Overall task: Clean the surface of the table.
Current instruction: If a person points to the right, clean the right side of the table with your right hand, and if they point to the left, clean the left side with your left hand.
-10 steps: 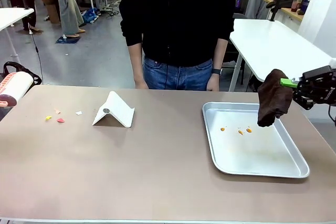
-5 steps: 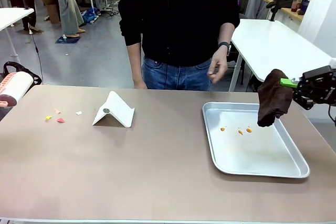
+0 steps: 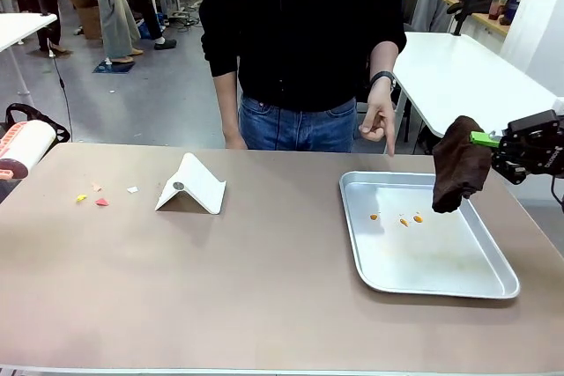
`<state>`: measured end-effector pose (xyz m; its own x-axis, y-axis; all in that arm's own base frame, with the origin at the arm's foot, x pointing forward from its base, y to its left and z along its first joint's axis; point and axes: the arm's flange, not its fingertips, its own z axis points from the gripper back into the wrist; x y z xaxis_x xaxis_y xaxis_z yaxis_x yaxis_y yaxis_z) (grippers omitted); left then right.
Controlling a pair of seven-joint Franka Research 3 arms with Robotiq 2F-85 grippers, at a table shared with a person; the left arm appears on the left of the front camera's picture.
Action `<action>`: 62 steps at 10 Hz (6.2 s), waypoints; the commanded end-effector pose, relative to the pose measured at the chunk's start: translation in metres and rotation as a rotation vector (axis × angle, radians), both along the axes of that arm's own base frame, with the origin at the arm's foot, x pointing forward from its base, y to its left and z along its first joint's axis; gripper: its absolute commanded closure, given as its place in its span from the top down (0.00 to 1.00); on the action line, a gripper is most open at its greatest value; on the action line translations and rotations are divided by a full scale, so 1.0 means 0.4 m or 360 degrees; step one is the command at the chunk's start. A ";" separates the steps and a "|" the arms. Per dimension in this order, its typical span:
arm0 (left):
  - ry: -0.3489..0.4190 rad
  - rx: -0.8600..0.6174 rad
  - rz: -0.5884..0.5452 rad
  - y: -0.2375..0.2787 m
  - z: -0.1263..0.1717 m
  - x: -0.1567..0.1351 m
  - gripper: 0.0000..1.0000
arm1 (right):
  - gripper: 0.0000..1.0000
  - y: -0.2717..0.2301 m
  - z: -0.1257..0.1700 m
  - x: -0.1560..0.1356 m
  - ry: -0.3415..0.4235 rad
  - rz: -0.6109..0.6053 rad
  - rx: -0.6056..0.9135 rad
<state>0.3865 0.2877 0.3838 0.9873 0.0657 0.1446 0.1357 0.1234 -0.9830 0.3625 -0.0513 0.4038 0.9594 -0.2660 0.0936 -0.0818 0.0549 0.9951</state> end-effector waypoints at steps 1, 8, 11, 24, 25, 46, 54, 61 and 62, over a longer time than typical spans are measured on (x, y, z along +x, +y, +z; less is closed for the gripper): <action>-0.0030 -0.0013 -0.0025 -0.001 0.008 -0.005 0.00 | 0.00 0.000 0.011 -0.005 -0.0018 0.0015 0.0013; -0.0030 -0.0013 -0.0025 -0.001 0.008 -0.005 0.00 | 0.12 0.108 -0.024 0.043 -0.0344 -0.0380 -0.1600; -0.0030 -0.0013 -0.0025 -0.001 0.008 -0.005 0.00 | 0.12 0.134 -0.029 0.067 -0.0469 -0.0448 -0.2104; -0.0030 -0.0013 -0.0025 -0.001 0.008 -0.005 0.00 | 0.12 0.281 -0.240 0.147 -0.0281 0.0115 -0.2057; -0.0030 -0.0013 -0.0025 -0.001 0.008 -0.005 0.00 | 0.12 0.302 -0.244 0.141 -0.0232 0.0159 -0.1970; -0.0030 -0.0013 -0.0025 -0.001 0.008 -0.005 0.00 | 0.12 0.383 -0.272 0.129 -0.0356 0.0641 -0.1783; -0.0030 -0.0013 -0.0025 -0.001 0.008 -0.005 0.00 | 0.12 0.124 -0.065 0.089 -0.0532 0.0415 -0.1075; -0.0030 -0.0013 -0.0025 -0.001 0.008 -0.005 0.00 | 0.12 -0.014 0.049 0.033 0.0401 -0.0017 -0.0330; -0.0030 -0.0013 -0.0025 -0.001 0.008 -0.005 0.00 | 0.12 -0.026 0.059 0.033 0.0565 -0.0130 -0.0262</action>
